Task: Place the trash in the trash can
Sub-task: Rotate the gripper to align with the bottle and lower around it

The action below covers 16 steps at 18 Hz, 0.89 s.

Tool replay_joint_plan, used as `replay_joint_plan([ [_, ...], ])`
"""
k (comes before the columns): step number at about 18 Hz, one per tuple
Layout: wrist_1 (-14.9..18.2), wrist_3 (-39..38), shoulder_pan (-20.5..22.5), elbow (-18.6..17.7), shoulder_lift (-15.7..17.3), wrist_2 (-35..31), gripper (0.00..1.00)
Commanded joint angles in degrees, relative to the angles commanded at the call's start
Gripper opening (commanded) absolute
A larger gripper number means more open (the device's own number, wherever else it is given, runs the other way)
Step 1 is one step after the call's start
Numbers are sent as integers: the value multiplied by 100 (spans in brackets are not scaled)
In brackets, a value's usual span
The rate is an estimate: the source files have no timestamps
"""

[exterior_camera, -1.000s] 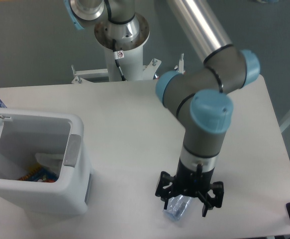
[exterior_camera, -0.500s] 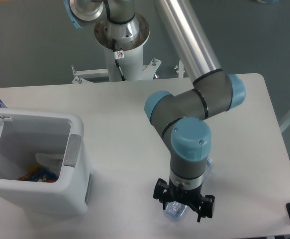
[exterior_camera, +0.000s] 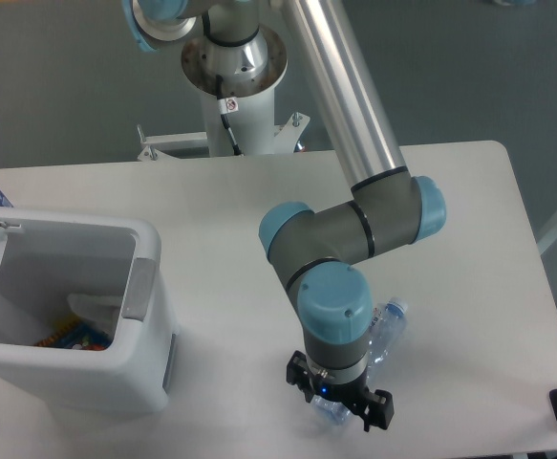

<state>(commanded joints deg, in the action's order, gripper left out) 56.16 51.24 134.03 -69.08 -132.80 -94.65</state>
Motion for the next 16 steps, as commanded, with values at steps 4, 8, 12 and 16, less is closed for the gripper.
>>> replay_joint_plan([
  [4,0,0,-132,0,-97,-308,99],
  [8,18,-17,-290,0,-237,-765,99],
  [12,18,-26,-316,0,-281,-853,96],
  [16,18,-35,-334,9,-334,-985,88],
])
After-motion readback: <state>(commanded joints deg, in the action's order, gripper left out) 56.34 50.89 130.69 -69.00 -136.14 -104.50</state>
